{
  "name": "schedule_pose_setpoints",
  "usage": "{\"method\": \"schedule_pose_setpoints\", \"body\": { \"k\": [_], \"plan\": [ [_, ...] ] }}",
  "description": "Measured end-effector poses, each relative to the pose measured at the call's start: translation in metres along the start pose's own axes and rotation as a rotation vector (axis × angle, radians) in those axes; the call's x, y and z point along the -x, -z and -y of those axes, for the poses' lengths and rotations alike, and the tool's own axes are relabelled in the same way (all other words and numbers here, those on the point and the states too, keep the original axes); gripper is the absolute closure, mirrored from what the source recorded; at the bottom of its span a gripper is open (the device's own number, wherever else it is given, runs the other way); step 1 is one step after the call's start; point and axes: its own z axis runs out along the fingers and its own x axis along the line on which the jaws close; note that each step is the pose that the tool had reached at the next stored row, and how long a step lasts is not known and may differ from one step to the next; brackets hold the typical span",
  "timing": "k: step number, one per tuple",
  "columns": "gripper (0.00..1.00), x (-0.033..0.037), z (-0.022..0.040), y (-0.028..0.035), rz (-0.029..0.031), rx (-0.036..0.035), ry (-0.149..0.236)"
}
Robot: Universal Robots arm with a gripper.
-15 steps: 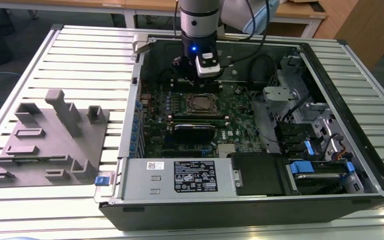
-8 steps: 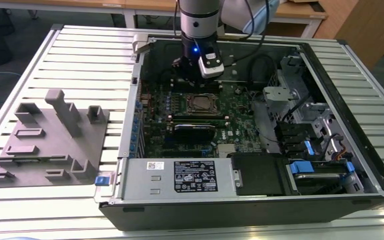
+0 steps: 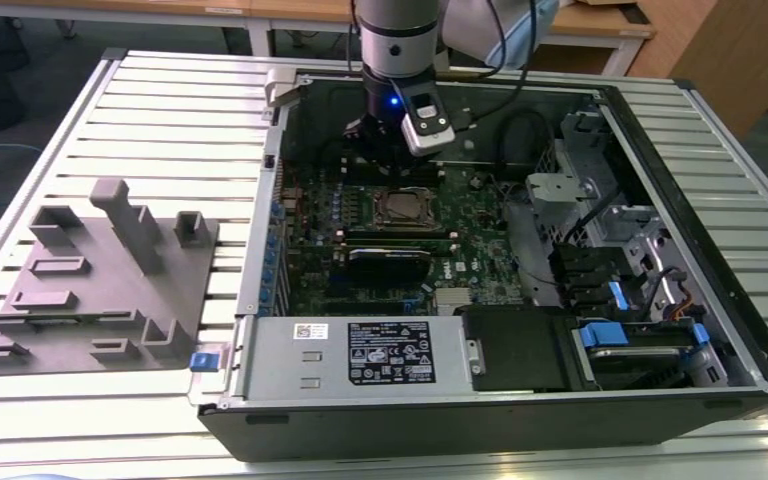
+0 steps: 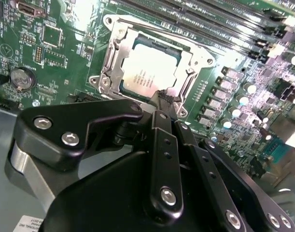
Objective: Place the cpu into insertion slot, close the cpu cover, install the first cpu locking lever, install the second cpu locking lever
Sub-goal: 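Install the first cpu locking lever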
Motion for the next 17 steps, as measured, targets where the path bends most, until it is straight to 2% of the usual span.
{"method": "schedule_pose_setpoints", "body": {
  "k": [5, 12, 17],
  "plan": [
    [0.89, 0.0011, 0.0062, -0.0002, -0.0007, 0.0060, 0.000],
    [0.89, 0.0032, 0.0184, -0.0004, -0.0010, 0.0060, 0.000],
    [0.89, 0.0062, 0.0186, -0.0008, -0.0011, 0.0061, 0.000]
  ]
}}
